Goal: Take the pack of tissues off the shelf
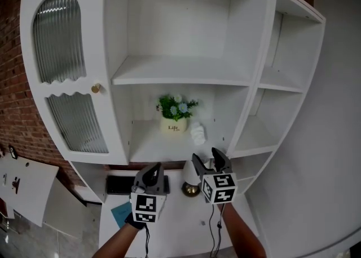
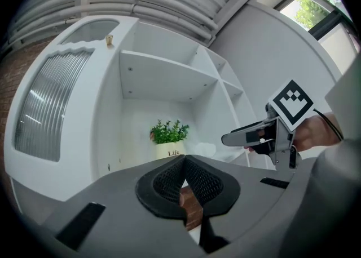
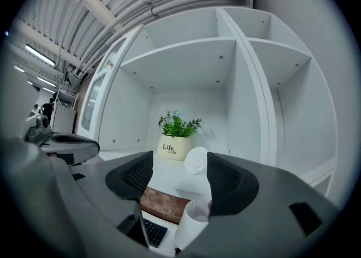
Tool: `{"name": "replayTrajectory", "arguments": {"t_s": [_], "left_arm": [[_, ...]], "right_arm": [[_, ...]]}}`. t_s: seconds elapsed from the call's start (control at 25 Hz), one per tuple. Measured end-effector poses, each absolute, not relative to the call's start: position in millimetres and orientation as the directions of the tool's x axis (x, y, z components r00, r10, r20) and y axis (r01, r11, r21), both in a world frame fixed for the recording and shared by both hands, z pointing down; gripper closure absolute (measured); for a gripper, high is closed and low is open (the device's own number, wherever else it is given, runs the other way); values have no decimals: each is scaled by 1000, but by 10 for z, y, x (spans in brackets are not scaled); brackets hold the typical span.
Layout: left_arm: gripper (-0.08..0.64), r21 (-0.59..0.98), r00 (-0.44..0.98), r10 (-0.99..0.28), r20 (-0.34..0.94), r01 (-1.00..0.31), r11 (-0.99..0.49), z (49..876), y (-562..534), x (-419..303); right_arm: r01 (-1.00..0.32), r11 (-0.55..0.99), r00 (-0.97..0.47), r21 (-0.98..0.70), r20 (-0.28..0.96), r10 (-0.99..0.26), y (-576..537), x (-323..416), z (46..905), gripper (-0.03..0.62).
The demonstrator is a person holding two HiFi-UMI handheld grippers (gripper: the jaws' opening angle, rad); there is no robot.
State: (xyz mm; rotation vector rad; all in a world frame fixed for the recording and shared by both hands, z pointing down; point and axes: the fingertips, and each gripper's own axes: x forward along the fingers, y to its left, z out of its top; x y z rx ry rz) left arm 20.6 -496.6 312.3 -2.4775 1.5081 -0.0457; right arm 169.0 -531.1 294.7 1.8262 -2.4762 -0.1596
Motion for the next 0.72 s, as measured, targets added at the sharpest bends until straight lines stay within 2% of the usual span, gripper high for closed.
{"name": "replayTrajectory", "arguments": {"t_s": [0.44,0.72], "left_arm": [[541,-205,461,-883,-89,-876,-437,3007,-5219,302],[541,-199,460,-884,-78,-876,-438,3068,-5256,311]], "right_arm": [[-954,241,-220,179,130,-967,-5916,1717,2973,295],[-947,216,-177,238,174,-969,-6168,1726,3026,295]]}}
